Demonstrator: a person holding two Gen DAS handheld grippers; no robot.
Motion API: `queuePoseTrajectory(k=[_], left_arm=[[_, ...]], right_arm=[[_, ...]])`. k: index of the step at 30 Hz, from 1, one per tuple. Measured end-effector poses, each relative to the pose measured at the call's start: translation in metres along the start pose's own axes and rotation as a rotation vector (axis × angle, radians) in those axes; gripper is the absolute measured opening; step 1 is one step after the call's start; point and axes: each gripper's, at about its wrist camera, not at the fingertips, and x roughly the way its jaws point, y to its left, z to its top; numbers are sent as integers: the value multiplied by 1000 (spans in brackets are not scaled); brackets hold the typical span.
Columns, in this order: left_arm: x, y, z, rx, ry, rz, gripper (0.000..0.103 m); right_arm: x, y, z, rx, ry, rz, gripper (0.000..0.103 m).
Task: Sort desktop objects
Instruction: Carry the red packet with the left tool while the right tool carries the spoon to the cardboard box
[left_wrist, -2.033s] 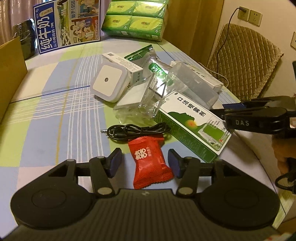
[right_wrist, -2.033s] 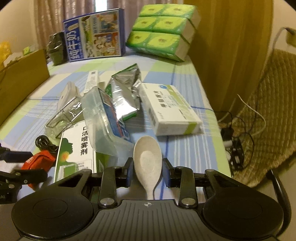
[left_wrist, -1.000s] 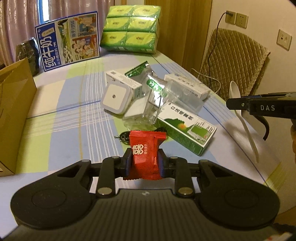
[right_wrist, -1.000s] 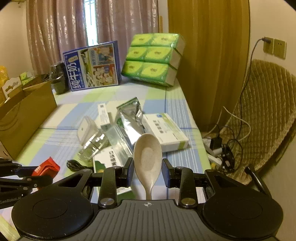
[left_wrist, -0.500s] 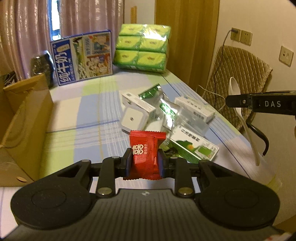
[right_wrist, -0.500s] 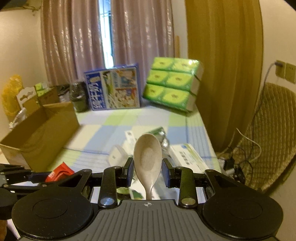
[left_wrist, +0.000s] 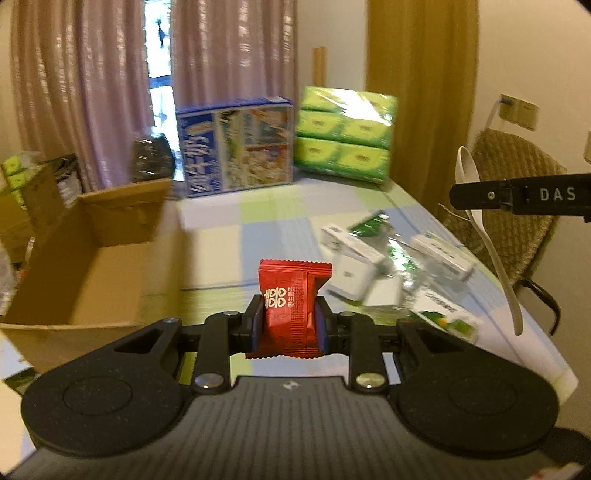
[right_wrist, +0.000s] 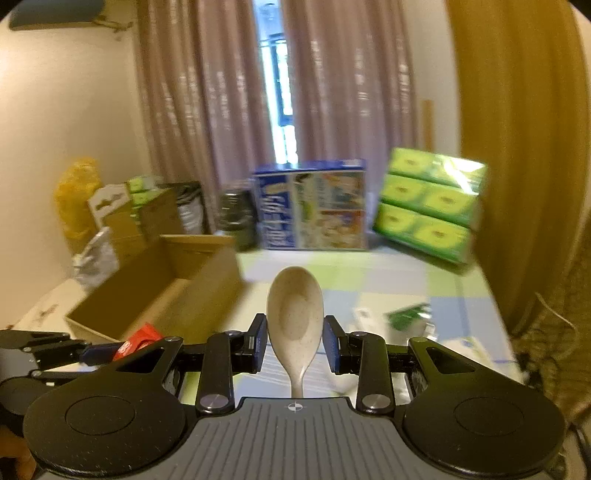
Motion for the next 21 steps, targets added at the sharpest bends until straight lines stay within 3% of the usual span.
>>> queuePoseTrajectory(k=[6, 14, 21], left_arm=[[-19, 60, 8, -31, -18, 77, 23], [-26, 149, 20, -31, -22, 175, 23], [-11, 218, 31, -63, -28, 197, 23]], right_arm=[[37, 60, 17, -29, 5, 87, 29], [104, 130, 48, 26, 39, 194, 29], [168, 168, 81, 107, 33, 240, 29]])
